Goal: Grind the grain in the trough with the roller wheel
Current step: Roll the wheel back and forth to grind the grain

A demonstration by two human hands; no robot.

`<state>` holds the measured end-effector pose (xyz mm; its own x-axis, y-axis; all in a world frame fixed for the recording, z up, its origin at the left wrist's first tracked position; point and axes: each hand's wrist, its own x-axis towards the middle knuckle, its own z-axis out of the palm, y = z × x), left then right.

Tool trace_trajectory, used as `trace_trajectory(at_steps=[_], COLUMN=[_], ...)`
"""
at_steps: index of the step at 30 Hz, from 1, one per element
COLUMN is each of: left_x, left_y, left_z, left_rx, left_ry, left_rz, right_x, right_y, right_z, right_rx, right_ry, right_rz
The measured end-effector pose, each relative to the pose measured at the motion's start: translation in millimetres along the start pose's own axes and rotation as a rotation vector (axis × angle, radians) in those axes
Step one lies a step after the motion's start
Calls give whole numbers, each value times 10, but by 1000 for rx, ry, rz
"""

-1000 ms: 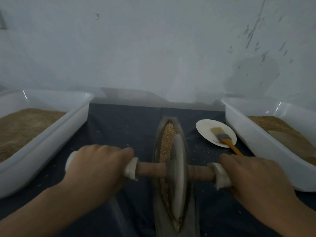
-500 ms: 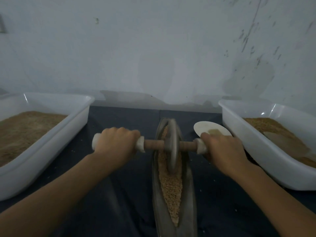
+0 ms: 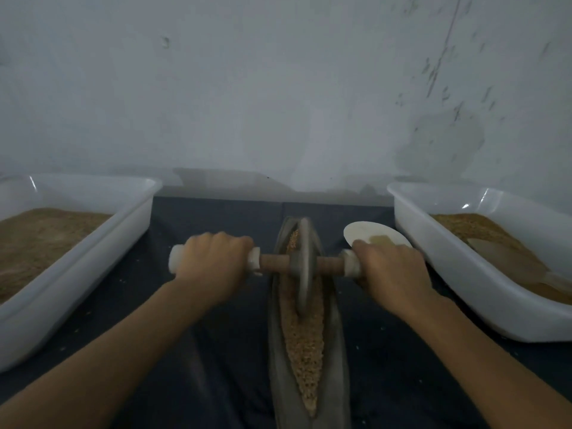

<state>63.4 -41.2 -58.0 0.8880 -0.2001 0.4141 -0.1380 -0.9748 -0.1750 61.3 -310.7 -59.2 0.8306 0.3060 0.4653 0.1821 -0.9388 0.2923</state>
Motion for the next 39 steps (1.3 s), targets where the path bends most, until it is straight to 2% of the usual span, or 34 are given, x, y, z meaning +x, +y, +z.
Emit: trace_trajectory(at_steps=[5, 9, 11, 13, 16, 20, 24, 28, 31, 33, 39], left_x=[20, -564, -758, -829, -684, -175, 113, -165, -520, -662, -361], left_y=[-35, -79, -60, -63, -22, 8, 15, -25, -40, -51, -4], left_z=[-29, -203, -341, -388, -343, -92, 26, -91, -220, -267, -124], left_rx=[-13, -87, -75, -95, -38, -2, -24, -14, -39, -49, -47], left_ry=[-22, -97, -1, 134, 62, 29, 9, -51, -115, -139, -120], left_rz=[22, 59, 145, 230, 202, 29, -3, 46, 69, 72, -22], right_x=[3, -464, -609, -654, -567, -161, 201, -139, -499, -608, -224], right_y=[-8, -61, -54, -48, -63, -11, 12, -19, -40, -35, -44], right_z=[-81, -450, -531, -527, -372, -18, 79, -116, -395, -480, -173], right_rx=[31, 91, 120, 123, 85, 13, 19, 73, 109, 110, 34], right_ry=[-76, 70, 100, 47, -50, 44, -6, -56, 39, 47, 34], right_rz=[-13, -146, -170, -161, -107, -51, -22, -75, -145, -175, -128])
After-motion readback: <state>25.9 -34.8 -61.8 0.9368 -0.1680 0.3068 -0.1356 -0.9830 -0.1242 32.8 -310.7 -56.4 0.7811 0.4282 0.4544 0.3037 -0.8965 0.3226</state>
